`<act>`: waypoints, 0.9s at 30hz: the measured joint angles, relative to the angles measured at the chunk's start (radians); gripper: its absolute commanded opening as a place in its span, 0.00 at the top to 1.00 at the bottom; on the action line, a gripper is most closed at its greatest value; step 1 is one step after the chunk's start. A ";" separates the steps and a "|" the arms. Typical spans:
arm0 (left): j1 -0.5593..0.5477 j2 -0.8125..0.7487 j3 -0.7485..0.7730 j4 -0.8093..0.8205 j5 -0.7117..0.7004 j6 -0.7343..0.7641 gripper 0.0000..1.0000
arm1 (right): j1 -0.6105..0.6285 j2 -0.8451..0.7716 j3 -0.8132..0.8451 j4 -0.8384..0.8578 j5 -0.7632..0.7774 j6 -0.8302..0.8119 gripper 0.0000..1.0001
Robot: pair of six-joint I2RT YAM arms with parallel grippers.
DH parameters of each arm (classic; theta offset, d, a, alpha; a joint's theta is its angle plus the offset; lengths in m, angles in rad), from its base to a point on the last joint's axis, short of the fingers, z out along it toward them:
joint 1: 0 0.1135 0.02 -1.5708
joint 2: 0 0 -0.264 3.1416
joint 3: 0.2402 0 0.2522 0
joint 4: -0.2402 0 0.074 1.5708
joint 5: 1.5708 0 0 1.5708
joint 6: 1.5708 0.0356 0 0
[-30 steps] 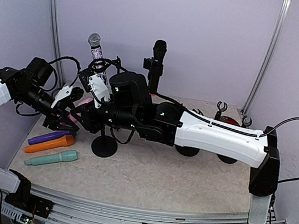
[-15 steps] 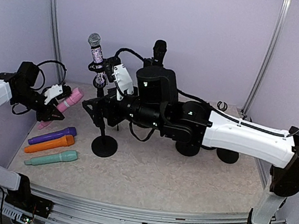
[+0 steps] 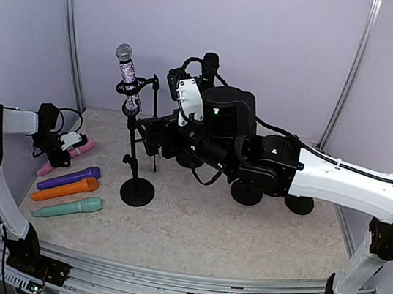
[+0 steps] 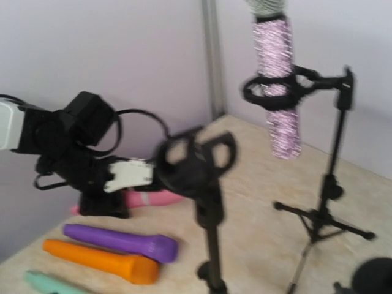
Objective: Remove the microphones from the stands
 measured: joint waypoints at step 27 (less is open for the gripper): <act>0.053 0.016 0.125 -0.158 0.094 -0.015 0.40 | 0.001 0.480 0.639 -0.281 0.244 -0.045 0.03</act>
